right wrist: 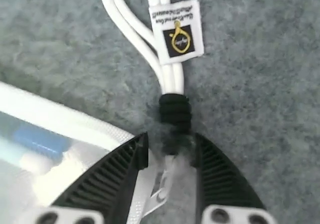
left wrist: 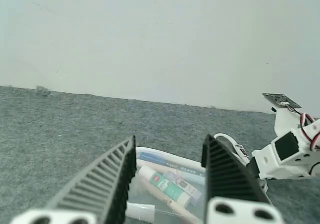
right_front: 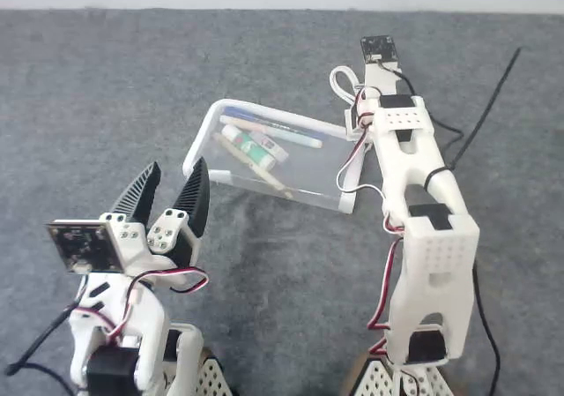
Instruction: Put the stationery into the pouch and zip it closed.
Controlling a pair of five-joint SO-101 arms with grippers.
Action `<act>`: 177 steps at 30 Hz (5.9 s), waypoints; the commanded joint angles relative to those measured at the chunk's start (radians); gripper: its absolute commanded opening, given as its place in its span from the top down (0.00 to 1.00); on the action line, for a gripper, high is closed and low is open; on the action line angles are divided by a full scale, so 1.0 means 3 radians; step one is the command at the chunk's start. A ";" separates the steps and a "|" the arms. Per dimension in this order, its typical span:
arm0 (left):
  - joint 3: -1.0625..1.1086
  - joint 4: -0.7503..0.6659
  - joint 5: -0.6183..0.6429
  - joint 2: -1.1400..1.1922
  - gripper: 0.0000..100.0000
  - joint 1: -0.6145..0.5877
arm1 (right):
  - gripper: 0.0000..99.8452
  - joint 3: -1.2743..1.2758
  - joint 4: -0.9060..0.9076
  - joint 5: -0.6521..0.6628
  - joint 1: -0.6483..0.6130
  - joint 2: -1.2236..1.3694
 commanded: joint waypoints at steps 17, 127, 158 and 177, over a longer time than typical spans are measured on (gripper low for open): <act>-0.0023 -0.0092 0.0031 -0.0072 0.80 -0.0015 | 0.99 -0.0297 0.0570 0.0430 0.0074 -0.0591; 0.0043 -0.0179 -0.0128 -0.0072 0.85 0.0563 | 0.99 -0.0767 0.1874 0.0578 -0.2289 -0.3460; 0.0023 0.0031 -0.0660 -0.0077 0.99 0.0721 | 0.99 0.1591 -0.1102 0.0471 -0.1194 -0.3491; 0.0023 0.0036 -0.0660 -0.0077 0.99 0.0721 | 0.99 0.1805 -0.1972 0.0476 -0.0826 -0.3337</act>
